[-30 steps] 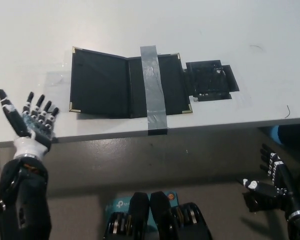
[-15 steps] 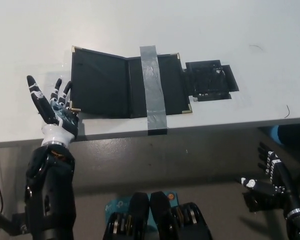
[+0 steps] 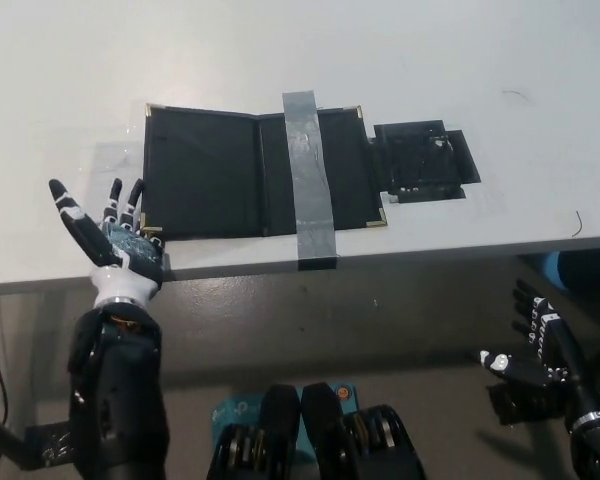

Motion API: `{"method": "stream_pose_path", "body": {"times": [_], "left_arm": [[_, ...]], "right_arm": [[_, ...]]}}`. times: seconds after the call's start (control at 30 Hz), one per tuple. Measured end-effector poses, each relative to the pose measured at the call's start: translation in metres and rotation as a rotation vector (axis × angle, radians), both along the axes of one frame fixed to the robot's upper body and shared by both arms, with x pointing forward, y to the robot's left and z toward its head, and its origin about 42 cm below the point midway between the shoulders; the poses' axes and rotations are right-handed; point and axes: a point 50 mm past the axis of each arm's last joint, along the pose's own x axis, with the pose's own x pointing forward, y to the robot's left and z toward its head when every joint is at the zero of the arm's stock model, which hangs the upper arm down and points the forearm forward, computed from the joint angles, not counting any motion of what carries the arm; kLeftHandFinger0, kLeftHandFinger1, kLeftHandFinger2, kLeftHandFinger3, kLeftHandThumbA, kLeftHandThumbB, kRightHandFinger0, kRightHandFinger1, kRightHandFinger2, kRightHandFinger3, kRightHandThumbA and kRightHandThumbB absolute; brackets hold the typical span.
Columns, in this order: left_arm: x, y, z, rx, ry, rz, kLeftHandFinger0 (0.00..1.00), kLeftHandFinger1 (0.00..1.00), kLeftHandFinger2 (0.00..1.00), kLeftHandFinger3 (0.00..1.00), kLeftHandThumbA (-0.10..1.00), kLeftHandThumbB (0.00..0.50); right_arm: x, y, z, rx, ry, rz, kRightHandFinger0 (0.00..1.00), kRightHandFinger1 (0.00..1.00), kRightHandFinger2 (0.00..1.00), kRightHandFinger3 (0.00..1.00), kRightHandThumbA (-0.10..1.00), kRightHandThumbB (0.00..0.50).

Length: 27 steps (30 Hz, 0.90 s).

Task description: The robot uses its left hand to push the cover of the diary kept in the middle of the desk towards the right to close it

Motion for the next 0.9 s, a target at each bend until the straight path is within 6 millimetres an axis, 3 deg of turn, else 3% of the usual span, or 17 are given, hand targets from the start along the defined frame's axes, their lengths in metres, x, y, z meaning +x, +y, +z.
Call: {"method": "stream_pose_path", "body": {"times": [0.27,0.5,0.7,0.9], "left_arm": [[0.003,-0.025,0.003,-0.119,-0.03,0.047,1.0,1.0,1.0,1.0,1.0,0.324],[0.014,-0.045,0.026,-0.187,-0.074,0.065,1.0,1.0,1.0,1.0,1.0,0.312],[0.025,-0.074,0.05,-0.235,-0.118,0.009,1.0,1.0,1.0,1.0,1.0,0.315],[0.021,-0.101,0.049,-0.261,-0.092,-0.045,1.0,1.0,1.0,1.0,1.0,0.326]], "right_arm": [[0.0,0.0,0.001,-0.002,-0.004,0.004,0.94,1.0,1.0,1.0,1.0,0.5],[0.001,0.001,0.005,-0.009,-0.016,0.016,0.94,1.0,1.0,1.0,1.0,0.499],[0.001,0.0,0.006,-0.013,-0.016,0.021,0.96,1.0,1.0,1.0,1.0,0.499],[0.001,0.001,0.005,-0.012,-0.012,0.029,0.94,1.0,1.0,1.0,1.0,0.5]]}}
